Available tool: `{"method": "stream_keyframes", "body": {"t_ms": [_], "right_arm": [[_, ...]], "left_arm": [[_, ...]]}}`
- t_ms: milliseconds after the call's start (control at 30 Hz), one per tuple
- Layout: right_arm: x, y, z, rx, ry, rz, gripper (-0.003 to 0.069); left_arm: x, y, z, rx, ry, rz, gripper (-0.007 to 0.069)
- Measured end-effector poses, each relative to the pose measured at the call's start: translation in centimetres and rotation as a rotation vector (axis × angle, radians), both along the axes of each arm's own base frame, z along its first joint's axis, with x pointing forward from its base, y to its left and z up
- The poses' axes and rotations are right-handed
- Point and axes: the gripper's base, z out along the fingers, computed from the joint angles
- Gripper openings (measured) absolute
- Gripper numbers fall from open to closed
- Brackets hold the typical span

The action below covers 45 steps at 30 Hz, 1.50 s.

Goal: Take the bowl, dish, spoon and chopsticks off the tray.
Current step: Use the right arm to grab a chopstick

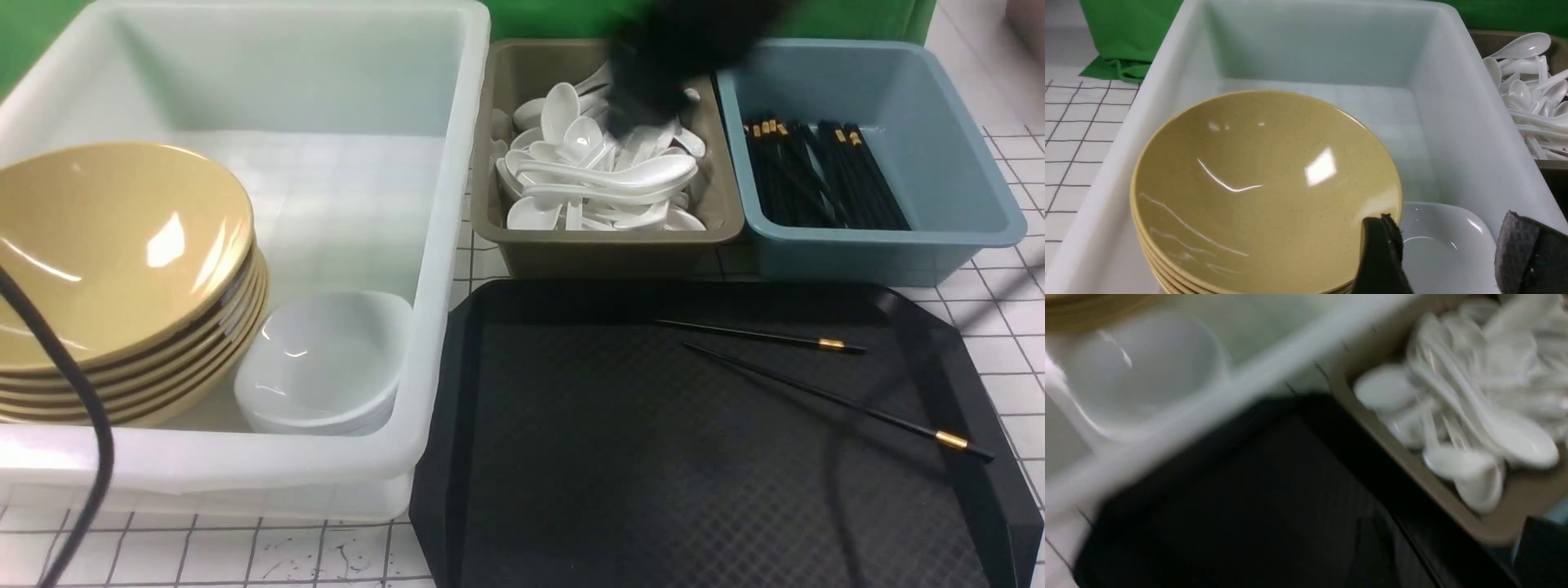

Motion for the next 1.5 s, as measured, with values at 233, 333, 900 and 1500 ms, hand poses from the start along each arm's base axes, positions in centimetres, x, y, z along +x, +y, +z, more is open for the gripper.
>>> {"method": "stream_keyframes", "body": {"t_ms": [233,333,900,1500], "right_arm": [[-0.8,-7.7,-11.9,-0.213,0.276,0.061,0.0484],[-0.7,-8.3,-15.1,-0.22,0.289,0.065,0.0484],[-0.7,-6.6,-18.9,-0.242,0.495,0.107,0.0064],[-4.9,-4.5,-16.0,-0.126,0.383,-0.079,0.0238]], "left_arm": [[1.4,-0.1,-4.1,0.011,-0.048,-0.005,0.0224],[1.7,-0.1,-5.0,0.027,-0.076,-0.012,0.0124],[1.8,-0.1,-5.2,0.037,-0.105,-0.013,-0.0012],[1.8,-0.1,-5.2,0.037,-0.105,-0.013,-0.0012]]}}
